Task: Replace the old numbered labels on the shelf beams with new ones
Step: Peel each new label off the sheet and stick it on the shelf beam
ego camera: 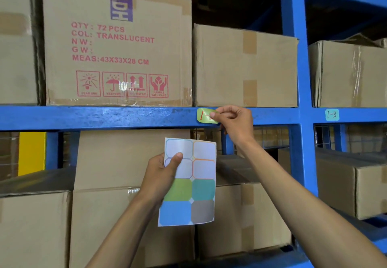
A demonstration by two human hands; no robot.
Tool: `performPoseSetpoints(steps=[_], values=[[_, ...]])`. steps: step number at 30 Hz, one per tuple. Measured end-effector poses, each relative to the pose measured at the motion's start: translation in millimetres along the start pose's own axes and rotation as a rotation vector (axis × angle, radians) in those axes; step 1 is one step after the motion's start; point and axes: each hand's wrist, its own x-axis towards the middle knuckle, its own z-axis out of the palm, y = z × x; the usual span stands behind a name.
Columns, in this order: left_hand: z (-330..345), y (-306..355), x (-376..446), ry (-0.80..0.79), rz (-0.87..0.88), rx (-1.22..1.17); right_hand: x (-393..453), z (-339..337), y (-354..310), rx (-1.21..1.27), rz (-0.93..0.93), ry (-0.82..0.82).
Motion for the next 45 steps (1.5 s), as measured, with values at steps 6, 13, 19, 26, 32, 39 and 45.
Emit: performPoseSetpoints(steps=[6,13,19,26,32,39,45], values=[[1,-3,7,-0.041,0.008,0.003,13,3,8,-0.019,-0.020,0.004],[1,-11,14,-0.062,-0.006,0.026,14,3,12,-0.043,-0.039,0.001],[2,-13,16,-0.049,-0.014,0.034,13,4,15,-0.060,-0.053,0.017],[2,-15,17,-0.054,-0.008,0.026,13,5,17,-0.081,-0.069,0.041],[4,-15,18,-0.051,-0.010,0.025,11,6,17,-0.106,-0.079,0.066],[4,-16,18,-0.045,-0.022,0.001,17,5,10,-0.291,-0.058,0.092],[2,-18,17,-0.037,-0.025,-0.006,22,1,-5,-0.636,-0.133,0.124]])
